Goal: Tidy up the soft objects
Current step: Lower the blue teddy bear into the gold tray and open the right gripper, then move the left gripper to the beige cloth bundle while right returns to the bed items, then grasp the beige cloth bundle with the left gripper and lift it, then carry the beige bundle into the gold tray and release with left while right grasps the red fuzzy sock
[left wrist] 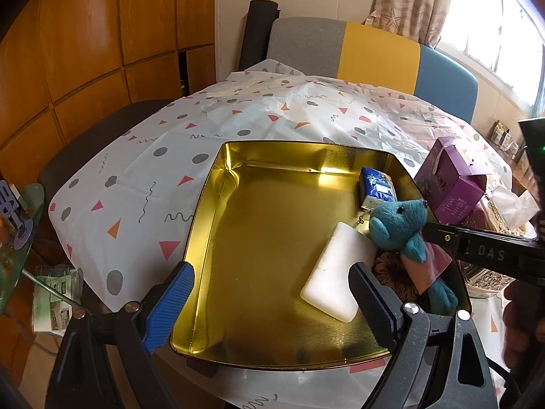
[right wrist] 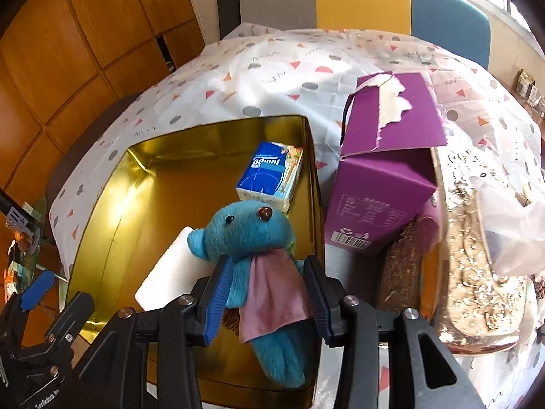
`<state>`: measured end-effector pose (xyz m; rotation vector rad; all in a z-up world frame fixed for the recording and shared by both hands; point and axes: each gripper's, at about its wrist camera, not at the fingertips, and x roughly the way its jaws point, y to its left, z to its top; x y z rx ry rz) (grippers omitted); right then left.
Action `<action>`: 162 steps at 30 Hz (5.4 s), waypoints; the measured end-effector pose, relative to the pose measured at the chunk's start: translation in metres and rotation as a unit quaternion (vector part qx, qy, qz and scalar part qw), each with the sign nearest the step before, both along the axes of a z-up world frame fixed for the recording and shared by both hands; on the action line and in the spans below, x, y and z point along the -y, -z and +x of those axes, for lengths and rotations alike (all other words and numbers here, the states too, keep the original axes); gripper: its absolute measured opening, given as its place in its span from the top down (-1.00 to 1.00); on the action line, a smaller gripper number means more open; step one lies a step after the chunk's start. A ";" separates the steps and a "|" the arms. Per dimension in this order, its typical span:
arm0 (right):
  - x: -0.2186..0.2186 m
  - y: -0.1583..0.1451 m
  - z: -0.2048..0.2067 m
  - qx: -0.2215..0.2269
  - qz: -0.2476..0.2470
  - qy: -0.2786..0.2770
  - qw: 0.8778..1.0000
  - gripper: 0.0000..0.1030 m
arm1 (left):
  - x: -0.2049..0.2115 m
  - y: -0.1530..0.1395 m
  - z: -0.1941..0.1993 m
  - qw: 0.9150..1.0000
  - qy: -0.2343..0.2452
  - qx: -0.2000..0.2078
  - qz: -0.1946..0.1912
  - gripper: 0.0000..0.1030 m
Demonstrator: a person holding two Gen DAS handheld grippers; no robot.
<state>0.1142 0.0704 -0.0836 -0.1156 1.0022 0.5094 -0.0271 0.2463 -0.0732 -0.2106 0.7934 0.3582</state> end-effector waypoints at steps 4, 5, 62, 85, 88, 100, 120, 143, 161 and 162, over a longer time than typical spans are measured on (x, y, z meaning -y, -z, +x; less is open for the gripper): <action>0.006 -0.005 -0.004 0.013 0.004 0.004 1.000 0.16 | 0.004 -0.001 0.000 1.000 0.002 0.000 0.005 -0.80; 0.008 -0.006 -0.005 0.015 0.005 0.005 1.000 0.16 | 0.005 -0.002 0.000 1.000 0.003 0.000 0.006 -0.80; 0.425 -0.004 -0.017 0.022 0.096 0.467 0.879 0.16 | 0.299 -0.105 0.102 0.912 0.406 0.020 -0.050 -0.79; 0.434 0.003 -0.017 -0.013 0.172 0.451 0.876 0.15 | 0.458 -0.020 0.319 0.906 0.389 -0.167 -0.013 -0.55; 0.434 0.005 -0.016 -0.018 0.180 0.447 0.876 0.15 | 0.467 -0.002 0.330 0.902 0.389 -0.188 0.008 -0.51; 0.433 0.013 -0.011 -0.039 0.184 0.442 0.877 0.15 | 0.482 0.026 0.340 0.883 0.415 -0.219 0.011 -0.03; 0.429 0.015 -0.011 -0.036 0.160 0.438 0.884 0.16 | 0.387 -0.064 0.347 0.924 0.358 -0.132 -0.005 0.18; 0.410 0.018 -0.007 -0.039 0.106 0.415 0.903 0.16 | 0.127 -0.127 0.281 0.982 0.180 -0.054 -0.013 0.17; 0.369 0.006 0.016 -0.014 0.062 0.330 0.942 0.16 | 0.015 -0.036 0.153 0.986 0.120 -0.053 -0.099 0.17; 0.365 0.003 0.021 -0.008 0.056 0.320 0.946 0.16 | 0.010 -0.031 0.148 0.986 0.114 -0.056 -0.106 0.17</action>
